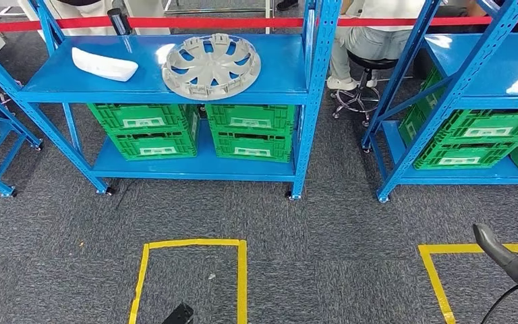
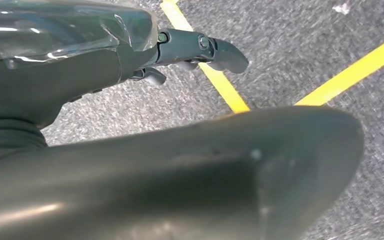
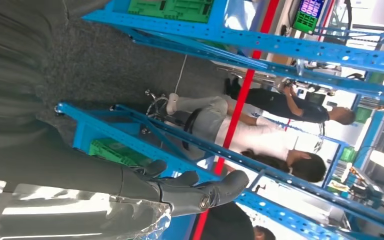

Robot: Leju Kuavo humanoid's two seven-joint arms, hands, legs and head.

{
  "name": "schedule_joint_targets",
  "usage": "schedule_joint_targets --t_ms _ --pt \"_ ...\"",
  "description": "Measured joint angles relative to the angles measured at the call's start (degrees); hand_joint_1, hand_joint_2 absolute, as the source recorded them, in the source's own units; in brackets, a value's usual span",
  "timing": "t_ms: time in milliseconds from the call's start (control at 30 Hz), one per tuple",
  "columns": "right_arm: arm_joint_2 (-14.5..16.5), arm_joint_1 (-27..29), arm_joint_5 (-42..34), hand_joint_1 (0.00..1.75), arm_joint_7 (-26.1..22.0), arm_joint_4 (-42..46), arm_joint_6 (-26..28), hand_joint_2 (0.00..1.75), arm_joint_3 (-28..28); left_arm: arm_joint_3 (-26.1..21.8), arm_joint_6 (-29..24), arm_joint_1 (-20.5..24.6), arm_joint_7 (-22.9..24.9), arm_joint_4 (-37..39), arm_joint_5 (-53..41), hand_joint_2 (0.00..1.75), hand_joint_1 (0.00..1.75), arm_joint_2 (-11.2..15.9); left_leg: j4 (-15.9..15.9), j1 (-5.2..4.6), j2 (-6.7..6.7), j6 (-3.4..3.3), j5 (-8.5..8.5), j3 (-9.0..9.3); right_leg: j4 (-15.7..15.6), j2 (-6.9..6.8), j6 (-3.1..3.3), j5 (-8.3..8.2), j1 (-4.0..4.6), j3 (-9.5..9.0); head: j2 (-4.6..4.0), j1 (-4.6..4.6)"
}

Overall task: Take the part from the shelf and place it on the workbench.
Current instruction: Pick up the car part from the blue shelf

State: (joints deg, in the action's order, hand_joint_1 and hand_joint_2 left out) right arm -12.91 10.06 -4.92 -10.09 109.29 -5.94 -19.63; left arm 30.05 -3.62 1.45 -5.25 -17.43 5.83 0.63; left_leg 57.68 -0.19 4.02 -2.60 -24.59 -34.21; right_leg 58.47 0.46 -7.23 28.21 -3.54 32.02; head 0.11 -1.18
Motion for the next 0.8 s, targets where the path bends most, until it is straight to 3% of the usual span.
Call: schedule_joint_targets --t_ms 67,100,167,233,300,333,367,433,500,567,633,667,733,800 --pt "0.1 0.0 0.2 0.00 0.0 0.2 0.0 1.75 0.0 0.0 0.0 -0.1 0.0 0.0 0.1 0.00 0.00 0.0 0.7 -0.04 0.04 0.37 -0.28 -0.50 0.5 0.05 2.28 0.09 0.14 0.17 0.00 0.27" --pt "0.2 0.0 0.2 0.00 0.0 0.3 0.0 1.75 0.0 0.0 0.0 -0.2 0.0 0.0 0.1 0.00 0.00 0.1 1.0 0.01 -0.34 0.56 -0.64 -0.63 0.5 -0.02 2.93 -0.08 0.09 0.27 0.00 0.42" --pt "0.3 -0.1 0.3 0.00 0.0 0.5 -0.1 1.75 0.0 0.0 0.0 -0.2 0.0 -0.1 0.1 0.00 0.00 0.1 3.9 0.25 -1.84 1.25 -3.11 -1.76 0.5 -0.25 3.82 -0.45 -0.11 0.52 0.01 0.72" --pt "0.3 -0.1 0.3 0.00 0.0 0.6 -0.1 1.75 0.0 0.0 0.0 0.0 0.0 -0.1 0.1 0.00 0.00 0.1 11.0 0.62 -3.34 2.02 -7.47 -4.39 0.5 -0.52 4.41 -0.73 -0.02 0.95 0.01 1.03" --pt "0.4 -0.1 0.4 0.00 0.0 0.6 -0.1 1.75 0.0 0.0 0.0 0.1 0.0 -0.2 0.2 0.00 0.00 0.1 16.7 0.97 -3.81 2.40 -10.05 -6.06 0.5 -0.86 4.77 -1.02 -0.01 1.42 0.00 1.14" --pt "0.4 -0.1 0.4 0.00 0.0 0.6 -0.1 1.75 0.0 0.0 0.0 0.1 0.0 -0.2 0.2 0.00 0.00 0.1 16.6 1.09 -3.88 2.43 -9.84 -5.37 0.5 -0.99 4.89 -1.20 -0.01 1.62 0.00 1.21" --pt "0.5 -0.1 0.4 0.00 0.0 0.6 -0.1 1.75 0.0 0.0 0.0 0.1 0.0 -0.3 0.2 0.00 0.00 0.0 13.8 1.16 -3.92 2.38 -8.66 -3.36 0.5 -1.07 4.91 -1.40 -0.04 1.78 0.00 1.26" --pt "0.5 -0.1 0.4 0.00 0.0 0.8 -0.1 1.75 0.0 0.0 0.0 0.3 0.0 -0.4 0.2 0.00 0.00 0.0 5.2 1.19 -4.00 2.30 -6.06 2.29 0.4 -1.14 4.63 -1.91 -0.06 2.01 0.00 1.35" --pt "0.6 -0.1 0.4 0.00 0.0 1.1 -0.1 1.75 -0.1 0.0 0.0 0.5 0.0 -0.6 0.2 0.00 0.00 0.0 0.1 0.85 -3.99 2.28 -4.99 5.23 0.2 -1.24 3.89 -2.51 -0.04 2.08 0.00 1.43" --pt "0.6 -0.1 0.4 0.00 0.1 1.2 -0.2 1.75 -0.1 0.0 0.0 0.6 -0.1 -0.6 0.2 0.00 0.00 0.1 -0.3 0.41 -3.88 2.01 -4.56 5.00 -0.4 -1.40 2.94 -3.27 -0.08 2.00 0.01 1.53" --pt "0.7 -0.1 0.5 0.00 0.1 1.3 -0.2 1.75 -0.1 0.0 0.0 0.5 -0.1 -0.7 0.2 0.00 0.00 0.0 -1.0 0.38 -3.89 1.22 -3.34 4.61 0.1 -1.44 2.71 -2.83 -0.14 2.38 0.01 1.54" --pt "0.7 -0.1 0.5 0.00 0.1 1.3 -0.2 1.75 -0.1 0.0 0.0 0.6 -0.1 -0.7 0.2 0.00 0.00 0.0 -1.4 0.32 -3.90 0.68 -2.56 4.22 1.6 -1.39 3.08 -1.40 -0.02 3.09 0.00 1.50" --pt "0.7 -0.2 0.5 0.00 0.1 1.3 -0.2 1.75 -0.2 0.0 0.0 0.6 -0.1 -0.8 0.2 0.00 0.00 -0.1 -1.7 -0.16 -3.90 -0.24 -1.26 2.93 8.0 -1.20 4.29 3.39 0.46 5.61 0.00 1.46" --pt "0.7 -0.1 0.6 0.00 0.2 1.3 -0.2 1.75 -0.2 0.0 0.0 0.6 -0.1 -0.8 0.2 0.00 0.00 -0.1 -1.5 -0.94 -3.85 -0.81 -0.16 1.33 14.7 -1.02 4.69 6.63 1.06 7.39 0.00 1.51"
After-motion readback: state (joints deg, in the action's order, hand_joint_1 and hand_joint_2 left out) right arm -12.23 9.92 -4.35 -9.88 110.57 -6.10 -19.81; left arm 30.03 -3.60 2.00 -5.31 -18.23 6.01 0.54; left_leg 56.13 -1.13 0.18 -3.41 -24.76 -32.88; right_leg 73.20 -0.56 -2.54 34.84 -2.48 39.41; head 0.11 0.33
